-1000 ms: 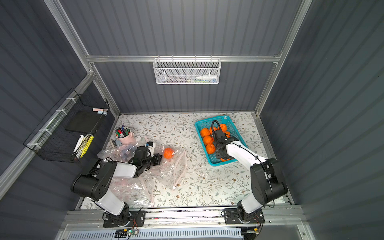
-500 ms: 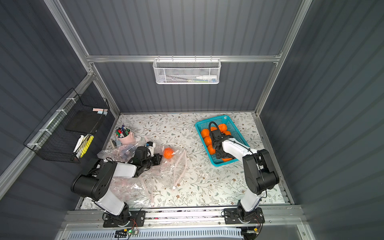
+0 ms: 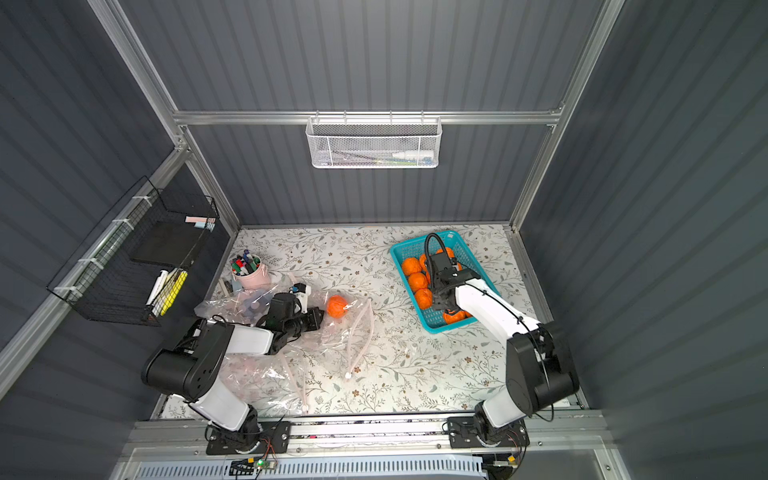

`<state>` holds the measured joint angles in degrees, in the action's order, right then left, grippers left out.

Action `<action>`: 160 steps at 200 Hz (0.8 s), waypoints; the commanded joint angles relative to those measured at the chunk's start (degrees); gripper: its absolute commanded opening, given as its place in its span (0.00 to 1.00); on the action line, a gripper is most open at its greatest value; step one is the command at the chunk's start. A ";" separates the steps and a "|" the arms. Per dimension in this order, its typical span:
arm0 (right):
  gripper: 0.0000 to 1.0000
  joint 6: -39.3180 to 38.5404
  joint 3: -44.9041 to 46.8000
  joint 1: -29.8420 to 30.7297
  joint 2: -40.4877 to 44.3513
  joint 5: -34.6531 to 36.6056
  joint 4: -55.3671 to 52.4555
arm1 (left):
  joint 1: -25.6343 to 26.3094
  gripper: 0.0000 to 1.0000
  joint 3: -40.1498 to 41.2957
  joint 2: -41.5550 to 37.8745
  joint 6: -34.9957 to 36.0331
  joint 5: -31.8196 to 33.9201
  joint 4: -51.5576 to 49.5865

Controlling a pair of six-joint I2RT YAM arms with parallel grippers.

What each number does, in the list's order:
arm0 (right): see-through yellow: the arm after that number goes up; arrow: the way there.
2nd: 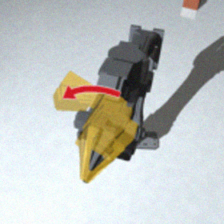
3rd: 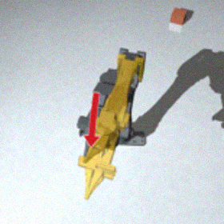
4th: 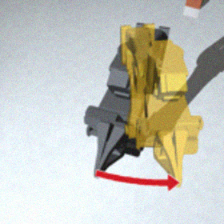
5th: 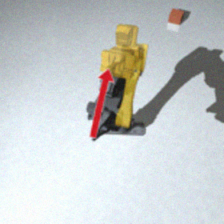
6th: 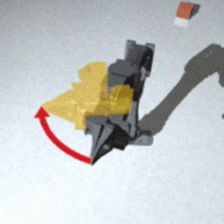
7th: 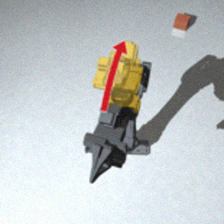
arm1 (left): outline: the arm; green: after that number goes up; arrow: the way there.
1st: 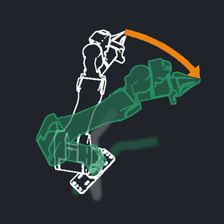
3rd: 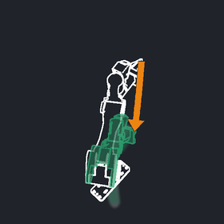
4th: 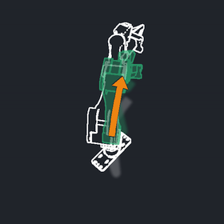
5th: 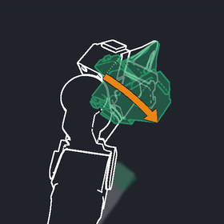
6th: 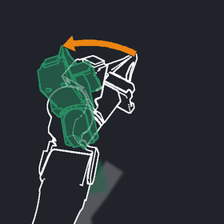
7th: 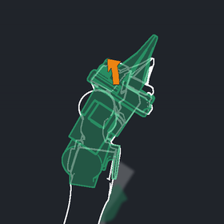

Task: Open the zip-top bag and take out the orange
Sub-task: Place the orange in the basket, then pick up the orange from the zipper food storage bag.

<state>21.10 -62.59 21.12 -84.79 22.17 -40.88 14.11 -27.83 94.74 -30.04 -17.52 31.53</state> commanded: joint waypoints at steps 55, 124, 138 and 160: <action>0.21 -6.13 10.74 8.96 13.58 -37.34 25.15 | 0.39 0.00 1.78 2.20 0.49 1.73 -9.10; 0.08 -7.40 8.68 23.84 -1.54 -38.24 31.89 | 0.39 0.00 1.90 2.03 0.49 1.71 -9.05; 0.09 -7.04 8.10 24.20 -4.56 -38.48 33.55 | 0.39 0.00 1.91 2.03 0.40 1.77 -9.10; 0.11 -7.12 6.74 24.98 -8.89 -39.44 37.13 | 0.38 0.00 1.86 2.20 0.50 1.66 -8.94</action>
<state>14.28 -53.47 45.28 -90.11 -15.64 -9.21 14.11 -27.86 94.76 -30.04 -17.52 31.55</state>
